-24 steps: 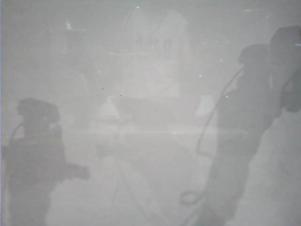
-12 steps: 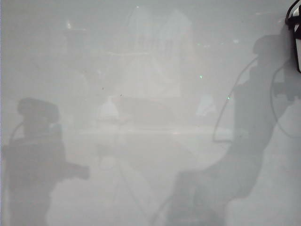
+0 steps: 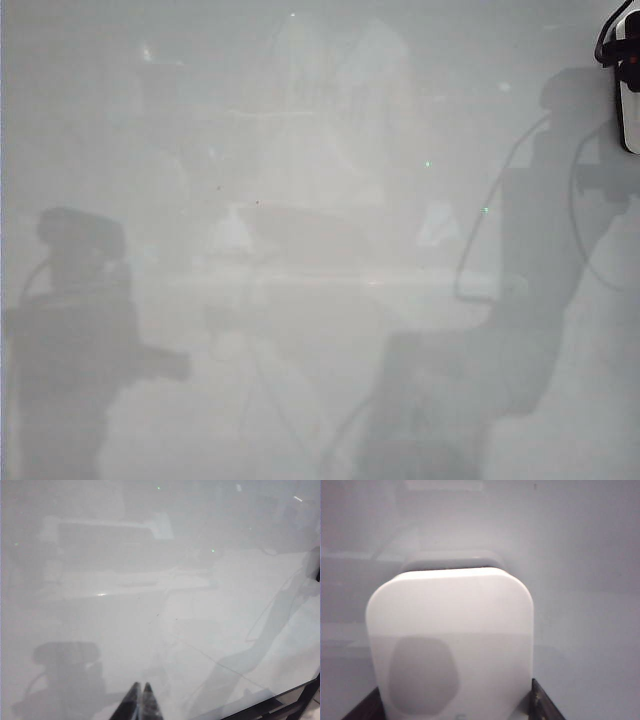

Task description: Grab the whiteboard eraser that is attached to the surface of the whiteboard and use it to clean the writing on the whiteboard.

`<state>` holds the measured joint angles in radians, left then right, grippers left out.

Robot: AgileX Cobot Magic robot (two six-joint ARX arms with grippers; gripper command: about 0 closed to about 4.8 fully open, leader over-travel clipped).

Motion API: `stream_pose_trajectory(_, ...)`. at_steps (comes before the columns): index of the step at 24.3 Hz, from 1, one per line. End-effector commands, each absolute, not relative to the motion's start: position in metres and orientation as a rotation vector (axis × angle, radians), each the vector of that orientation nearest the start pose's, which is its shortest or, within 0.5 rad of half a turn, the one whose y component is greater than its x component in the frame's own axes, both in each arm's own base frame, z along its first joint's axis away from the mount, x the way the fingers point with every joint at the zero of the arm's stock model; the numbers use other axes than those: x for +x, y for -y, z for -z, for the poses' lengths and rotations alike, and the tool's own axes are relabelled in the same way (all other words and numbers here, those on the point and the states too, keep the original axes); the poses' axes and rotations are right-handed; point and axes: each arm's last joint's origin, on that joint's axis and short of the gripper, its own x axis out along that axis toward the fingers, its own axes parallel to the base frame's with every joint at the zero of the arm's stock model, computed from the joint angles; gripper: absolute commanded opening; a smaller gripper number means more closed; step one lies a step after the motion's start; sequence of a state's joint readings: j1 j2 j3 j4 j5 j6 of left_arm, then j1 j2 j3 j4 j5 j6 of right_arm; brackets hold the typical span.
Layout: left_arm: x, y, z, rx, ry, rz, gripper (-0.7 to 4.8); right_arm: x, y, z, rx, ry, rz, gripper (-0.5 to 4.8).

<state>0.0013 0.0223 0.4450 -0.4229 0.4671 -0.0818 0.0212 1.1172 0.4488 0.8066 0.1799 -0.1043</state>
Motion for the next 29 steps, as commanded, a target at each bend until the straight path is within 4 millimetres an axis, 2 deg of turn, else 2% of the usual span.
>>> stream_pose_trajectory(1,0.048,0.013,-0.266,-0.074,-0.005,0.471,-0.05,0.231,0.0,-0.255,-0.08,0.194,0.165,2.79)
stream_pose_trajectory(11,0.048,0.013,-0.266,-0.074,-0.006,0.471,-0.05,0.235,-0.001,-0.251,-0.082,0.202,0.139,2.85)
stream_pose_trajectory(15,0.048,0.013,-0.266,-0.073,-0.005,0.471,-0.05,0.235,-0.001,-0.251,-0.082,0.201,0.14,3.59)
stream_pose_trajectory(19,0.048,0.013,-0.266,-0.069,-0.004,0.467,-0.05,0.233,-0.001,-0.253,-0.083,0.205,0.143,3.74)
stream_pose_trajectory(21,0.048,0.013,-0.266,-0.048,0.001,0.464,-0.05,0.23,-0.001,-0.256,-0.085,0.206,0.144,4.03)
stream_pose_trajectory(25,0.049,0.012,-0.266,-0.03,0.005,0.441,-0.05,0.22,-0.001,-0.261,-0.089,0.159,0.143,4.03)
stream_pose_trajectory(29,0.05,0.01,-0.266,-0.031,0.007,0.35,-0.05,0.191,0.0,-0.272,-0.095,0.091,0.142,4.0)
